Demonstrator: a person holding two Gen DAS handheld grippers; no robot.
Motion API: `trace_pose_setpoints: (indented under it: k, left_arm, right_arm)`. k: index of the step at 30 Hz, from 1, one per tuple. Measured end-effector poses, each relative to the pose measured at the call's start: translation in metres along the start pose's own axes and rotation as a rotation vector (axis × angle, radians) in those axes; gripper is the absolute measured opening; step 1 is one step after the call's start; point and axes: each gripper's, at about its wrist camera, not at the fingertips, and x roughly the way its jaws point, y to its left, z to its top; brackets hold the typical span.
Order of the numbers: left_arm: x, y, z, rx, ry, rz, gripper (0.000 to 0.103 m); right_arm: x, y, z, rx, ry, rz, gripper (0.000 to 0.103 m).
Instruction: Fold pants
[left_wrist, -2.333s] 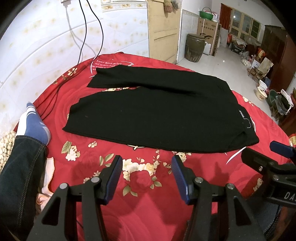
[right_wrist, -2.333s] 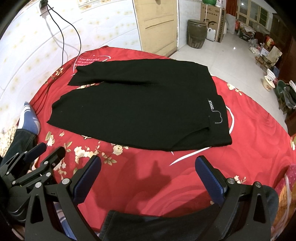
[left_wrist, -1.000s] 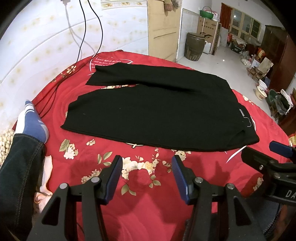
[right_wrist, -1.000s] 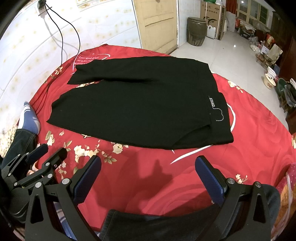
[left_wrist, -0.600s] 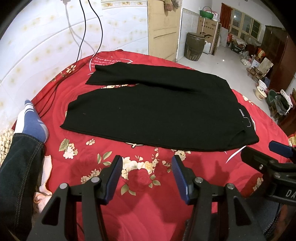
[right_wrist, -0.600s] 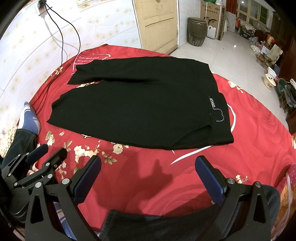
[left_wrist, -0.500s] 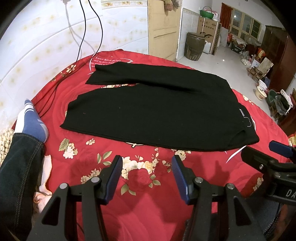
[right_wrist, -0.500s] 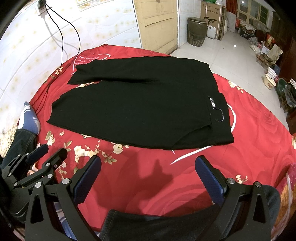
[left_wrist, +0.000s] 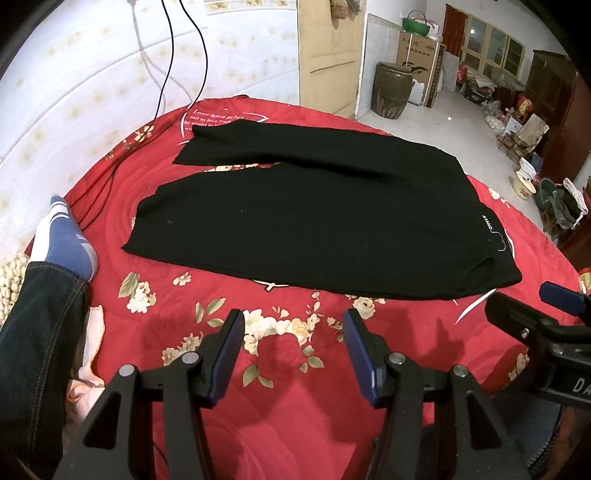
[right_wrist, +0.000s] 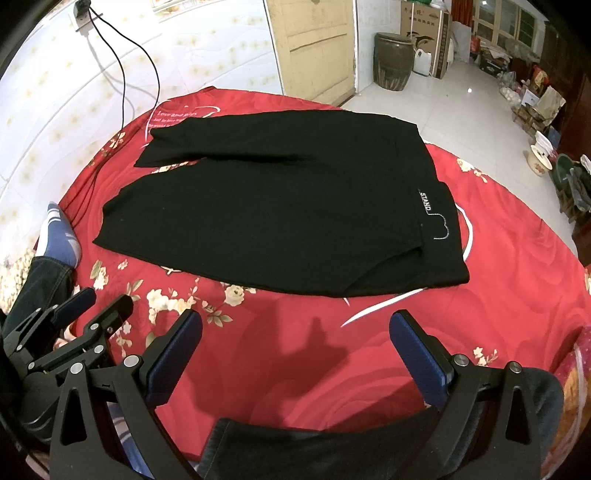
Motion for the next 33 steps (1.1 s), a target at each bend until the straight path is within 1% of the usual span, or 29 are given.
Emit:
trace_pose_setpoints:
  k: [21,28,33]
  left_arm:
    - [0.013,0.001,0.001,-0.004,0.031,0.006,0.058]
    - [0.023,-0.002,0.004,0.008,0.049,0.012,0.058]
    - [0.033,-0.007,0.009,0.012,0.062,0.015,0.058]
  right_arm:
    - [0.018,-0.010,0.000,0.012,0.026,0.021,0.101]
    - [0.028,-0.015,0.006,0.006,0.022,0.053,0.101]
    - [0.034,-0.019,0.014,-0.004,0.008,0.054,0.101]
